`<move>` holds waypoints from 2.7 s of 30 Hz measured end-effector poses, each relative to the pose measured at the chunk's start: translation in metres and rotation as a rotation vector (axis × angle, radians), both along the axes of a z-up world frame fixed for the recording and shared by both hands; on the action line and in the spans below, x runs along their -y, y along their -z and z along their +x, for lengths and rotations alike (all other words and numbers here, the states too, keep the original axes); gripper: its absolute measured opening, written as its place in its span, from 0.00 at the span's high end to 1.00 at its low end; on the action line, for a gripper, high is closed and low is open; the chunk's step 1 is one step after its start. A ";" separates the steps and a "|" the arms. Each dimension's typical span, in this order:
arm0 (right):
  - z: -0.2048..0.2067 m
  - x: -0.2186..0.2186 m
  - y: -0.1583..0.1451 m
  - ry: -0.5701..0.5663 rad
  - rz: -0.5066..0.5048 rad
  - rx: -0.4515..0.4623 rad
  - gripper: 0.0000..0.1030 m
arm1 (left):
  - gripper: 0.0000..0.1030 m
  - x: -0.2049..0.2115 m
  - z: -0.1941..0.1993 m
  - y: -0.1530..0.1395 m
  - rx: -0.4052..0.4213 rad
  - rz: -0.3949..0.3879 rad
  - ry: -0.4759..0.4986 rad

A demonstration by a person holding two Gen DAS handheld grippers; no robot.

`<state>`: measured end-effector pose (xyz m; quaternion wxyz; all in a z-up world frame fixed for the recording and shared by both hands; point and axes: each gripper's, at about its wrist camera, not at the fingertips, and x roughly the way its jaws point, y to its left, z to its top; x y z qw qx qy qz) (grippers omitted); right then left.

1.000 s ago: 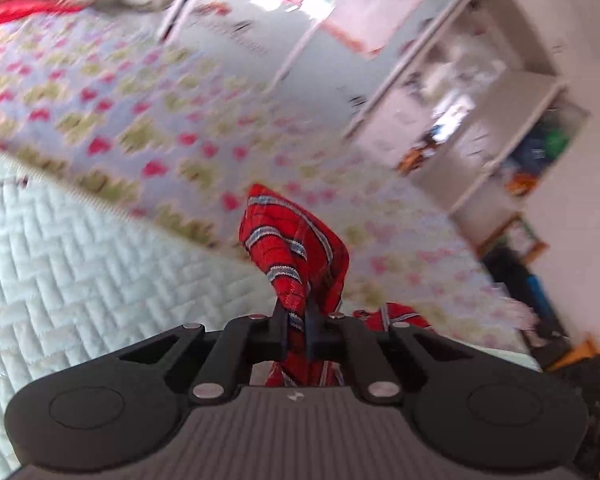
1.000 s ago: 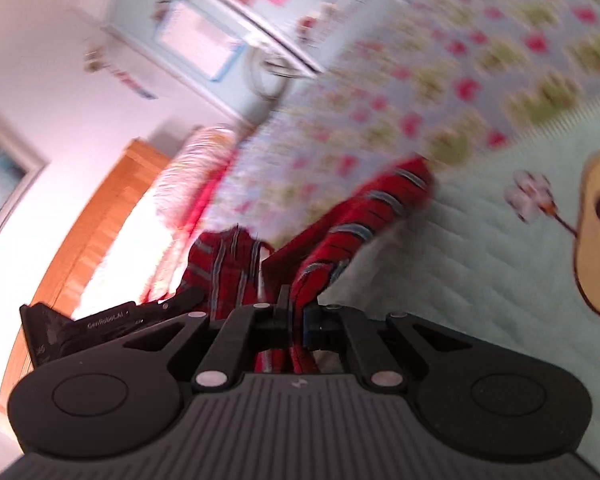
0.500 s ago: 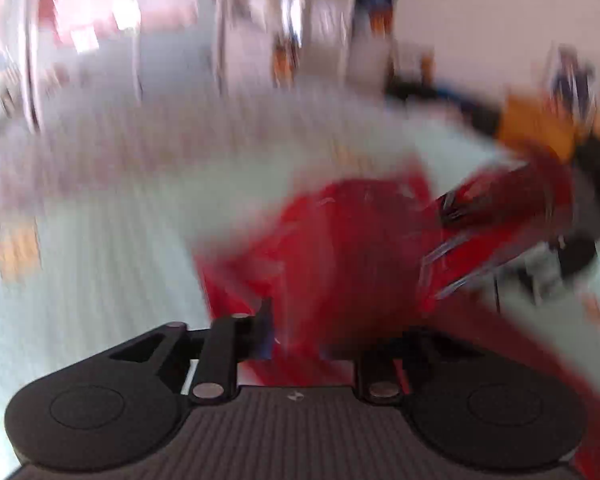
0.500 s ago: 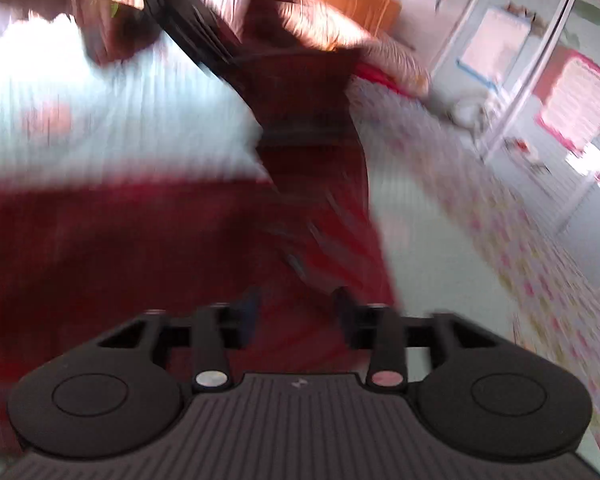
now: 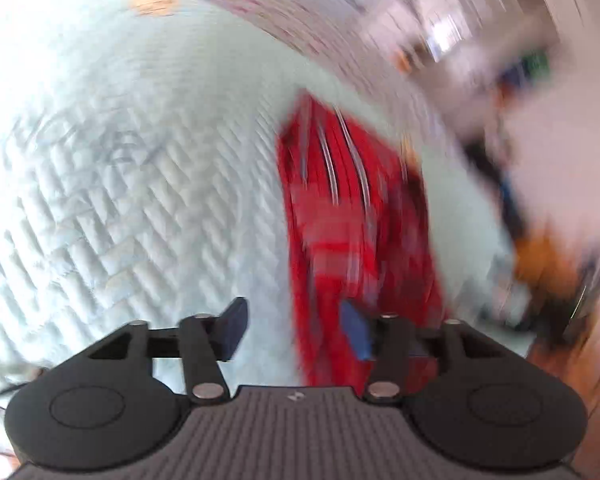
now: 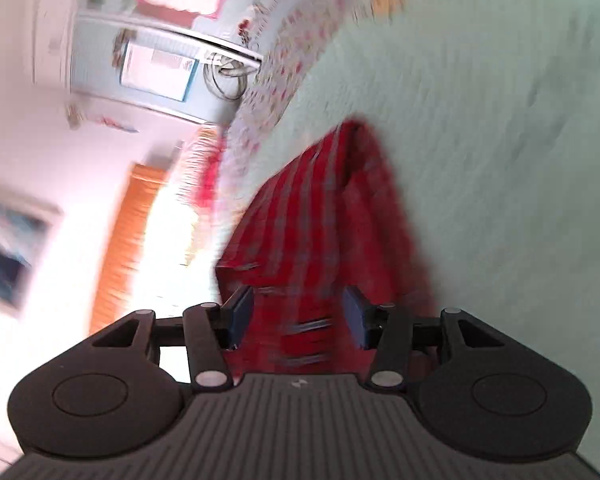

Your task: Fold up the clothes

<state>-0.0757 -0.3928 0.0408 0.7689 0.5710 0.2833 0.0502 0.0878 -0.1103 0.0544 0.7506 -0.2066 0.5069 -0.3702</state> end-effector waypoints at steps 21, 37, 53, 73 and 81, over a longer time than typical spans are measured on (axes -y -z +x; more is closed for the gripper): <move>-0.021 -0.070 0.034 0.094 0.469 -0.167 0.38 | 0.36 0.019 0.025 0.041 -0.436 -0.199 -0.159; 0.005 -0.035 -0.049 0.098 0.126 0.087 0.91 | 0.83 0.034 0.033 -0.039 -0.284 -0.305 -0.218; -0.037 -0.032 0.025 -0.102 -0.188 -0.134 0.91 | 0.86 0.052 -0.026 0.047 -0.321 -0.028 -0.108; -0.067 -0.015 -0.004 -0.039 -0.198 -0.055 0.63 | 0.85 0.043 -0.032 0.055 -0.380 -0.078 -0.095; -0.025 0.026 -0.054 0.030 -0.171 0.128 0.59 | 0.86 0.042 -0.039 0.052 -0.399 -0.086 -0.091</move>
